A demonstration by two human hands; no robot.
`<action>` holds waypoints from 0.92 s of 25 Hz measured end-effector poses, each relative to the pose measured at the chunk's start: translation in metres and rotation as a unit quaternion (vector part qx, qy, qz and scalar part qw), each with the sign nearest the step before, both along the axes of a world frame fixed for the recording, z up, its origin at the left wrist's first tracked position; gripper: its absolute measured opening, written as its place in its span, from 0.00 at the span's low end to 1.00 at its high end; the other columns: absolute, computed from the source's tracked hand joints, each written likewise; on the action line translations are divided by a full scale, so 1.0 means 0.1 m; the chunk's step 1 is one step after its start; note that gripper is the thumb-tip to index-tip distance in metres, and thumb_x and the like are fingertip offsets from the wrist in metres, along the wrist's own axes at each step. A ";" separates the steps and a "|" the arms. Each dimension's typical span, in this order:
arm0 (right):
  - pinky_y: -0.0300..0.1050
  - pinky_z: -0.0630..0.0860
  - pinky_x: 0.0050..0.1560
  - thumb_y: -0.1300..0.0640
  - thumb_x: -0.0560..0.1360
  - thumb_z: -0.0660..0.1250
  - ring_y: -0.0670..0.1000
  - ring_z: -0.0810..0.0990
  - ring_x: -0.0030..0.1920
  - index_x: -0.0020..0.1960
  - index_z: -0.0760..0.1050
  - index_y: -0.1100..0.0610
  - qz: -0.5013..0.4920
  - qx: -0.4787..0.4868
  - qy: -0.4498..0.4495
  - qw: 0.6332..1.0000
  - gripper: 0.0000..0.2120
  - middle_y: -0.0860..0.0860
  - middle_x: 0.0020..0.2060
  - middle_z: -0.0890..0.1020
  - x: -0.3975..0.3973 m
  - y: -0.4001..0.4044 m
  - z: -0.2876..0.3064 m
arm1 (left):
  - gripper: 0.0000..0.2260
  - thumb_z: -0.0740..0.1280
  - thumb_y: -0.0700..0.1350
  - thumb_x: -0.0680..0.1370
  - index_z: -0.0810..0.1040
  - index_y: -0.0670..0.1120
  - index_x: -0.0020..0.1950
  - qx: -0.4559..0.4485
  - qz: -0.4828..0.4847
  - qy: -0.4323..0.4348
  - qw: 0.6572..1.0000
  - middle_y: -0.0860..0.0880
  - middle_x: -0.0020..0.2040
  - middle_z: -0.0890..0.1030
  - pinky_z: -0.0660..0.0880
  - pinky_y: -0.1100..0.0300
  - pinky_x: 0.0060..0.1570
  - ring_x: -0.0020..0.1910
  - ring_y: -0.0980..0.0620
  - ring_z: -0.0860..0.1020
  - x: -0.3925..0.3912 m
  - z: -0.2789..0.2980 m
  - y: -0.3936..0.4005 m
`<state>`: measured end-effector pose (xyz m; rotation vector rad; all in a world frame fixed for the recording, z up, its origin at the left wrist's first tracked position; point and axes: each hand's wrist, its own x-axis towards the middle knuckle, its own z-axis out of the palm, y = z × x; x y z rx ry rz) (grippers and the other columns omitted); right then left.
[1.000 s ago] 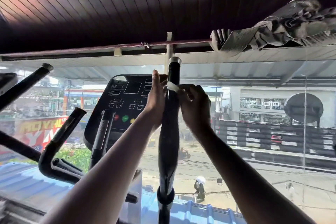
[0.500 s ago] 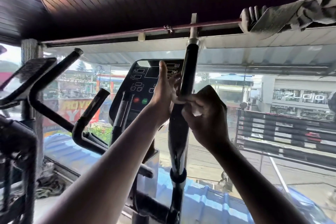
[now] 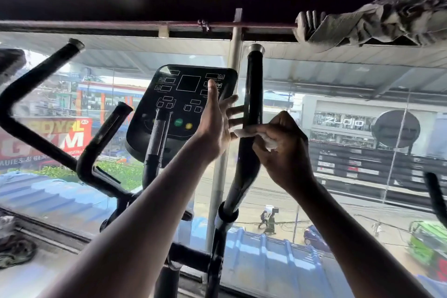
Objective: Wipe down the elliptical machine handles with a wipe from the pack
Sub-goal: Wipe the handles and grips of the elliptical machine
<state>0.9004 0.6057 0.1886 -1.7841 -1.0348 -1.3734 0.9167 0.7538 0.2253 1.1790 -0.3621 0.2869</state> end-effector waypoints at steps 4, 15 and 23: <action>0.43 0.73 0.42 0.66 0.72 0.65 0.47 0.73 0.38 0.53 0.83 0.58 -0.120 0.052 0.011 0.991 0.13 0.50 0.39 0.70 0.10 0.16 0.38 | 0.41 0.41 0.73 0.75 0.63 0.47 0.76 -0.017 -0.036 0.008 0.999 0.40 0.72 0.71 0.67 0.45 0.63 0.69 0.40 0.70 -0.08 -0.07 0.01; 0.40 0.73 0.39 0.65 0.72 0.66 0.54 0.79 0.40 0.51 0.82 0.57 -0.245 -0.010 0.003 0.969 0.11 0.56 0.42 0.76 -0.25 0.26 0.23 | 0.39 0.42 0.71 0.77 0.67 0.45 0.74 -0.049 -0.078 0.038 0.995 0.41 0.65 0.77 0.71 0.45 0.62 0.62 0.42 0.76 -0.26 -0.43 0.01; 0.43 0.75 0.37 0.67 0.71 0.67 0.54 0.76 0.38 0.50 0.83 0.59 -0.207 -0.119 -0.070 0.968 0.10 0.54 0.39 0.73 -0.31 0.20 -0.03 | 0.35 0.43 0.69 0.78 0.76 0.48 0.66 -0.078 0.006 0.050 0.996 0.47 0.55 0.82 0.72 0.50 0.56 0.55 0.48 0.79 -0.31 -0.65 0.07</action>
